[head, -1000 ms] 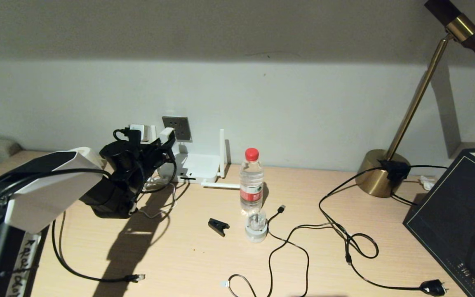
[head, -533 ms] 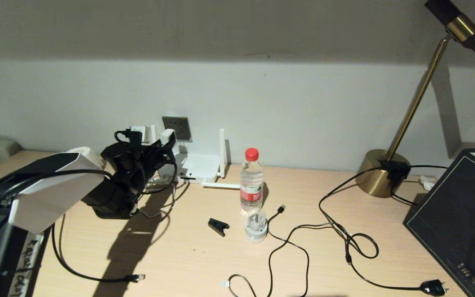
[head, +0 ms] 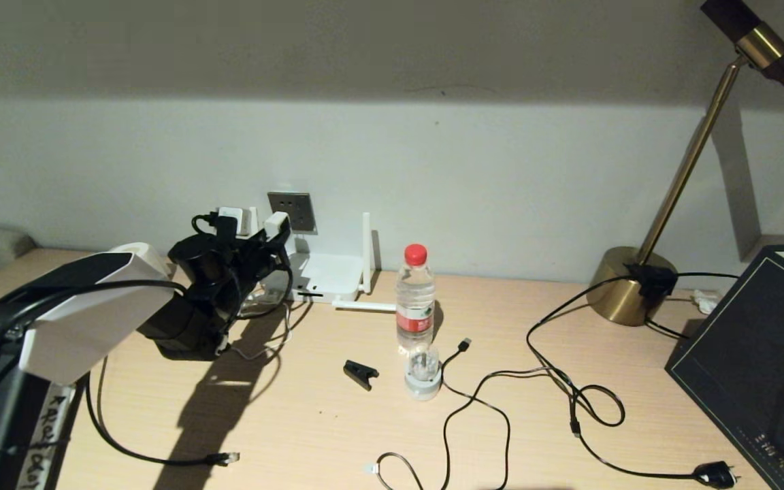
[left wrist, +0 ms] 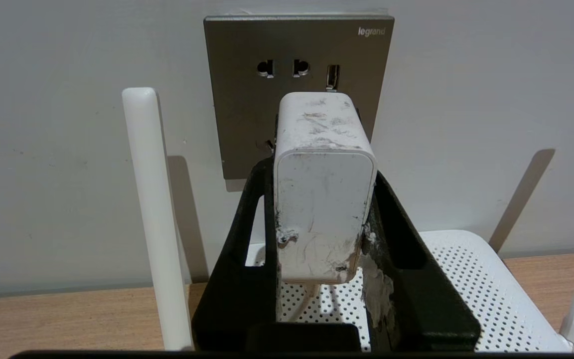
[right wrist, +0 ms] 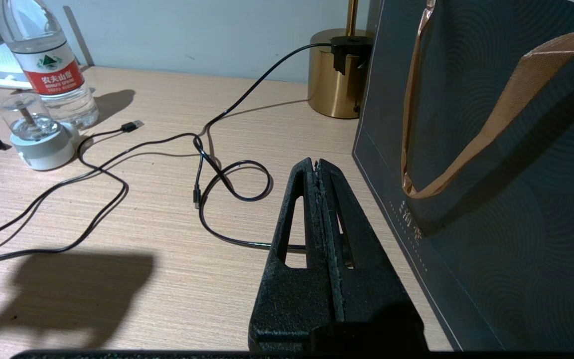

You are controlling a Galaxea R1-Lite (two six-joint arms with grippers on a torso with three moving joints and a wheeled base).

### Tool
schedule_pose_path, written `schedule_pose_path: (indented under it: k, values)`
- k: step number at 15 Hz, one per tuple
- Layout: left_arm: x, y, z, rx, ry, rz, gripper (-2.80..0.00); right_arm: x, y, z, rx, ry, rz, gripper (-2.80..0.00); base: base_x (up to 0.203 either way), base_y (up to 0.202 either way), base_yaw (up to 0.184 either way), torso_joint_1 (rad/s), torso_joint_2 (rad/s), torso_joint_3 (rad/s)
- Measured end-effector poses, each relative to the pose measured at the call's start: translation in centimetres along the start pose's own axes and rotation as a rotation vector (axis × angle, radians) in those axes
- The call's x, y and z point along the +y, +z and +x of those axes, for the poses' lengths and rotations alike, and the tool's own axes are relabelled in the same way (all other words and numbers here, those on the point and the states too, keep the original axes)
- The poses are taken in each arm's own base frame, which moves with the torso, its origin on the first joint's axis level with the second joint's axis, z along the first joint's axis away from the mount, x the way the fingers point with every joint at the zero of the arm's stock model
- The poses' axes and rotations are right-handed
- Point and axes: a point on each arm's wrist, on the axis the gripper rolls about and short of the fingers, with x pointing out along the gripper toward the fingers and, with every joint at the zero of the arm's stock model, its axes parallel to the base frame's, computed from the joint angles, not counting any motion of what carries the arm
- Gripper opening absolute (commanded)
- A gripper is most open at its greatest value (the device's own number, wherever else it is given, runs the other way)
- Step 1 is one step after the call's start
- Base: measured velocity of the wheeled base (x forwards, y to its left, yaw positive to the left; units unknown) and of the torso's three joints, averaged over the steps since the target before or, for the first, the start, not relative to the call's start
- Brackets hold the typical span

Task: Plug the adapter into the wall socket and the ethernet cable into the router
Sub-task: Align plug and socket

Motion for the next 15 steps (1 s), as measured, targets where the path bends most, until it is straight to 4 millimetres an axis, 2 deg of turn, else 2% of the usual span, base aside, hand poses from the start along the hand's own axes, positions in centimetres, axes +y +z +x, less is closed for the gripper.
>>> schedule_pose_path:
  k: [15]
  values:
    - [0.17, 0.16, 0.41, -0.015, 0.023, 0.002, -2.80, 0.00, 0.00, 0.00, 0.000, 0.000, 0.000, -2.80, 0.000, 0.000, 0.000, 0.000, 0.00, 0.000]
